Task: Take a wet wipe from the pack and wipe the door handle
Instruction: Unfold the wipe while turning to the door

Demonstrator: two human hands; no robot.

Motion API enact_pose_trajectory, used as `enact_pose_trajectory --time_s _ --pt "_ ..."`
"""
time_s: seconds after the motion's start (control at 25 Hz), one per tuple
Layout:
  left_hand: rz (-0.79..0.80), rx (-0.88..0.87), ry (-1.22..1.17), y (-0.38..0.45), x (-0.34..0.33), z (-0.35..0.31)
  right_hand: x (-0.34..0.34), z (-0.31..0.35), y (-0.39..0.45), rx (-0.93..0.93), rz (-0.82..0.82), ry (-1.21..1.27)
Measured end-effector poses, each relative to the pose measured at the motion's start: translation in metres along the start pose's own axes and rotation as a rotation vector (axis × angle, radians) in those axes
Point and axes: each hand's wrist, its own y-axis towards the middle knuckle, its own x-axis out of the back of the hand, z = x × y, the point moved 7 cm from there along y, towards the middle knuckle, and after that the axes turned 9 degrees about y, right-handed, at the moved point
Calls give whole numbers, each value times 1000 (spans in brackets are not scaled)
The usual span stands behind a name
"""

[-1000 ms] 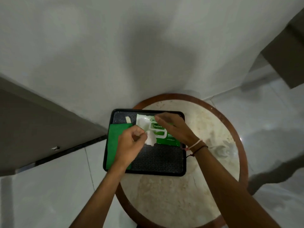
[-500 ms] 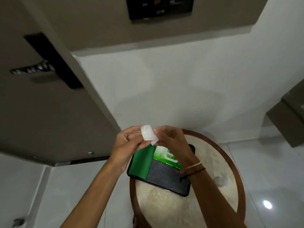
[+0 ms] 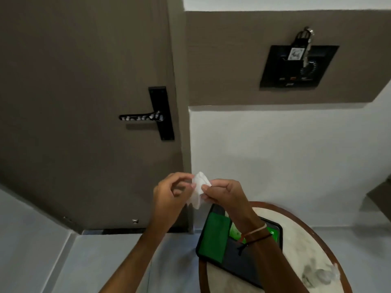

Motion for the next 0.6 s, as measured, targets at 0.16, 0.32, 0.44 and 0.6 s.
enact_pose_trajectory --time_s 0.16,0.32,0.44,0.6 --pt "304 58 -192 15 35 30 -55 -6 15 -59 -27 34" --pt "371 117 -320 38 78 56 -89 7 28 -125 -20 26" --pt "353 245 -443 53 93 75 -91 17 34 -151 -36 96" --pt "331 231 -518 63 102 68 -91 4 33 -248 16 392"
